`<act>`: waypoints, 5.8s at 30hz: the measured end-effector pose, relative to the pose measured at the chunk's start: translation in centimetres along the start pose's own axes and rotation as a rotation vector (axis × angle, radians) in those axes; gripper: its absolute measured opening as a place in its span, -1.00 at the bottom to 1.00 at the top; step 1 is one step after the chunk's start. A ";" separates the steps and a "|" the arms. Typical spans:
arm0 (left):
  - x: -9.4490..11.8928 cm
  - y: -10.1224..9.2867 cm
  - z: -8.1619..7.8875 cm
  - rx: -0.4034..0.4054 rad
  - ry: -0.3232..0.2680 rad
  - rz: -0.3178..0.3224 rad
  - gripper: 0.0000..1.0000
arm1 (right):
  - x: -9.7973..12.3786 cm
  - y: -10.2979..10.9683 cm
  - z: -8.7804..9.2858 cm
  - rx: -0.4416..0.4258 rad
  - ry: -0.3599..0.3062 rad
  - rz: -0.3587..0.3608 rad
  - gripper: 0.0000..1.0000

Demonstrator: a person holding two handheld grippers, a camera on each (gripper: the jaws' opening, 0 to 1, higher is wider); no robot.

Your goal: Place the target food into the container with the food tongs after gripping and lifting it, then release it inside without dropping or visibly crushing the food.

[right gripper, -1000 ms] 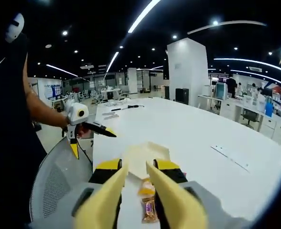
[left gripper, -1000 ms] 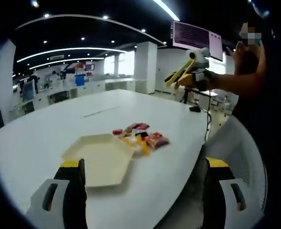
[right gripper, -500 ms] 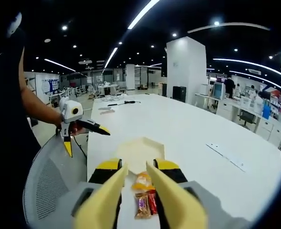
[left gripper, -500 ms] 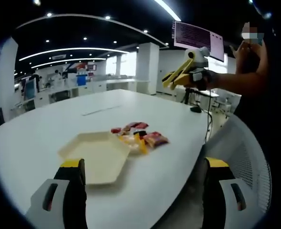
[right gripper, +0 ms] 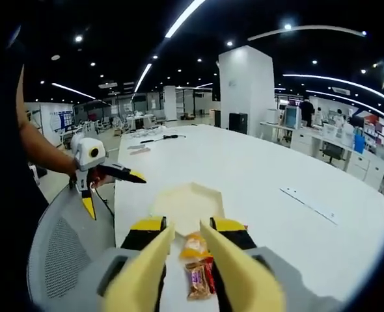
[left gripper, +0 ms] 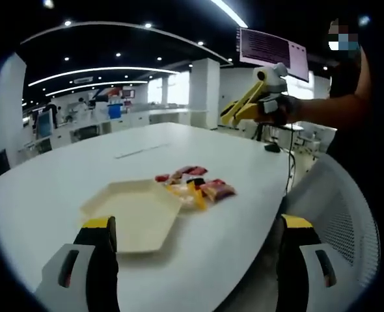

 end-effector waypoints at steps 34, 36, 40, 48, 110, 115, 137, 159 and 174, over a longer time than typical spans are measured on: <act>0.0 0.3 0.6 -0.027 0.036 -0.041 0.99 | -3.1 -1.2 9.8 0.004 0.217 0.002 -0.47; -0.1 0.3 0.7 -0.026 0.043 -0.041 0.99 | -3.4 -1.2 10.2 0.015 0.234 0.000 -0.47; -0.1 0.3 0.8 -0.027 0.046 -0.037 0.99 | -3.5 -1.1 11.3 0.029 0.273 0.004 -0.47; -0.3 0.2 0.9 -0.028 0.057 -0.028 0.99 | -3.6 -1.5 12.5 0.037 0.308 0.009 -0.47; 0.6 0.7 2.2 0.015 0.087 -0.051 0.99 | -8.0 -4.5 -1.8 0.100 0.313 -0.056 -0.58; 0.4 1.0 2.3 0.029 0.078 -0.058 0.99 | -10.7 -4.1 -3.7 0.108 0.291 -0.086 -0.57; 0.4 0.8 2.5 -0.032 0.102 -0.077 0.99 | -22.2 -1.4 -5.4 0.203 0.376 -0.224 -0.57; 0.4 1.0 2.3 -0.034 0.090 -0.086 0.99 | -25.2 -1.3 -3.8 0.253 0.420 -0.231 -0.52; 0.4 1.1 2.4 -0.037 0.100 -0.087 0.99 | -24.5 -1.8 -4.1 0.246 0.407 -0.226 -0.52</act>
Point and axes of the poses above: the point that each gripper's makers call its tool centre point, and the gripper's own axes: x roughly backward along the fingers, y roughly to its left, z roughly out of its underside, the point moved 8 cm from there along x, roughly backward along the fingers, and after that the axes turned 3 degrees about -y, right-handed, at the moved point
